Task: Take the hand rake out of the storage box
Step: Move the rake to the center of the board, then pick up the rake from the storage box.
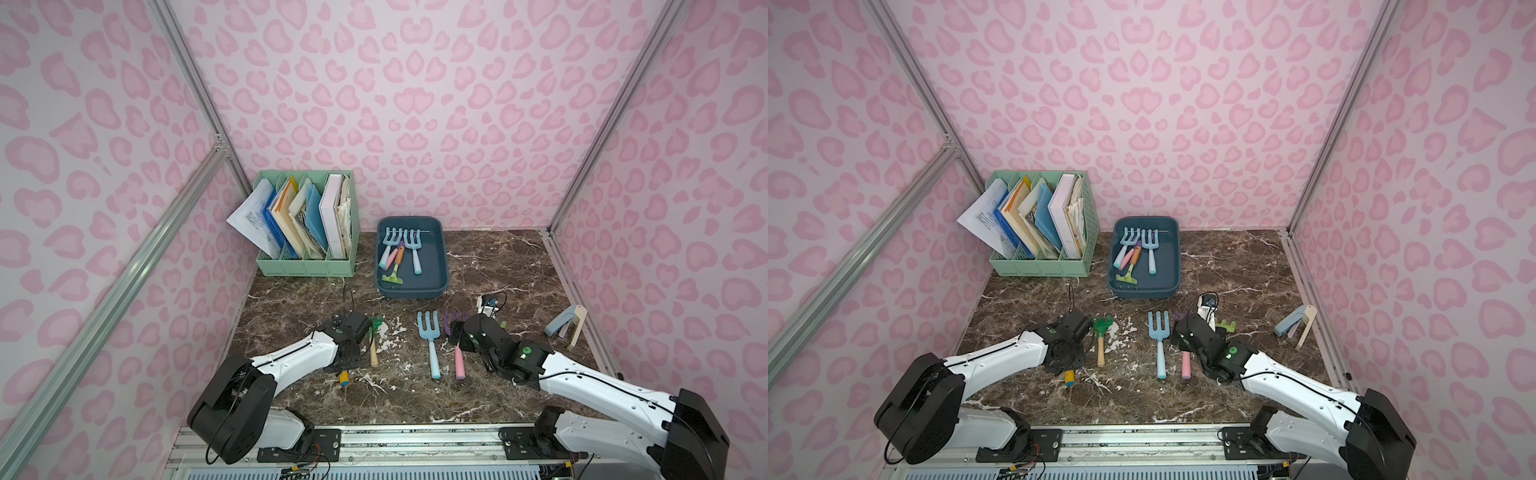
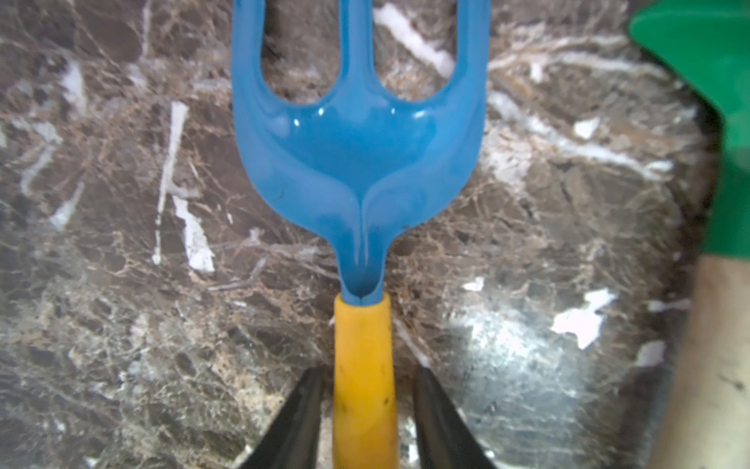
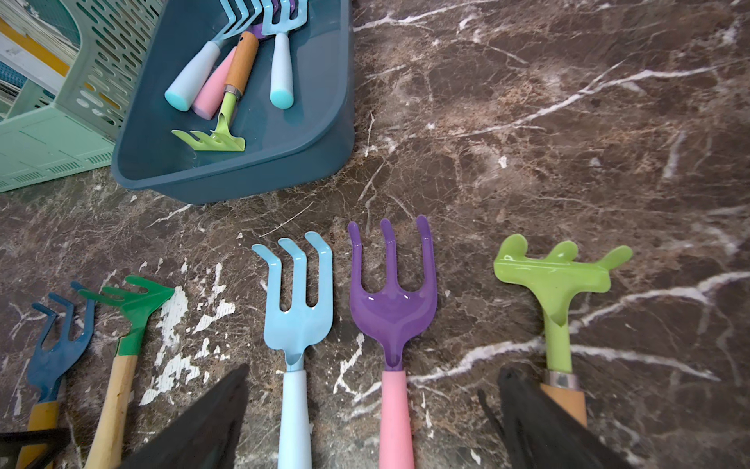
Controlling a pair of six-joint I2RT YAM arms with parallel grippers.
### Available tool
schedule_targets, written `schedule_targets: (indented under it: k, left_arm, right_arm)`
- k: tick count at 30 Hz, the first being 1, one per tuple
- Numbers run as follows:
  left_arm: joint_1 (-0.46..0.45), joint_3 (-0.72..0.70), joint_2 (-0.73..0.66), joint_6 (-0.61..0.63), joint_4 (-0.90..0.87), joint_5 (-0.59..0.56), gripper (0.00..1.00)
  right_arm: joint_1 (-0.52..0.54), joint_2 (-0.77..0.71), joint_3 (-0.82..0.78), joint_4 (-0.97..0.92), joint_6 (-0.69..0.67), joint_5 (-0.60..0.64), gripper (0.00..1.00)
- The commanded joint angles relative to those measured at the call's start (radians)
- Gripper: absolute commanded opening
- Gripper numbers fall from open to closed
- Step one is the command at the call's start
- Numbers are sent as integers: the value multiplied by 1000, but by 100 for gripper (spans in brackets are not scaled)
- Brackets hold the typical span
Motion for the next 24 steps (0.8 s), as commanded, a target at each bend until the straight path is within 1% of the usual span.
schedule_targets:
  k: [1,4,7,9,12,14,16,19,22,24]
  left_arm:
    - [0,13,-2,-7,-35,-17,53]
    - [0,50,-56,-13,-68,-32,67]
    - [0,116,-120,-12,-119,-61,72]
    - [0,173,-150,-11,-147,-81,77]
    - [-1,249,-166,-1,-141,-81,83]
    - [-2,301,-151,9,-114,-65,86]
    - [-2,377,-103,25,-88,-38,87]
    - [-14,556,40,51,-82,-24,86]
    - [-29,810,243,94,-102,-22,83]
    - [-29,1005,408,110,-130,-17,81]
  right_arm:
    - [-3,-5,-1,30,-5,1,98]
    - [-7,-27,-9,35,-9,4,98]
    - [-18,-53,-22,44,-22,4,98]
    - [-35,-70,-33,48,-33,4,98]
    - [-67,-98,-53,55,-54,-4,98]
    - [-95,-122,-71,63,-68,-10,98]
    - [-129,-153,-94,81,-86,-29,98]
    - [-193,-197,-131,110,-114,-66,98]
    - [-251,-230,-165,140,-144,-103,98]
    - [-286,-236,-178,158,-167,-129,98]
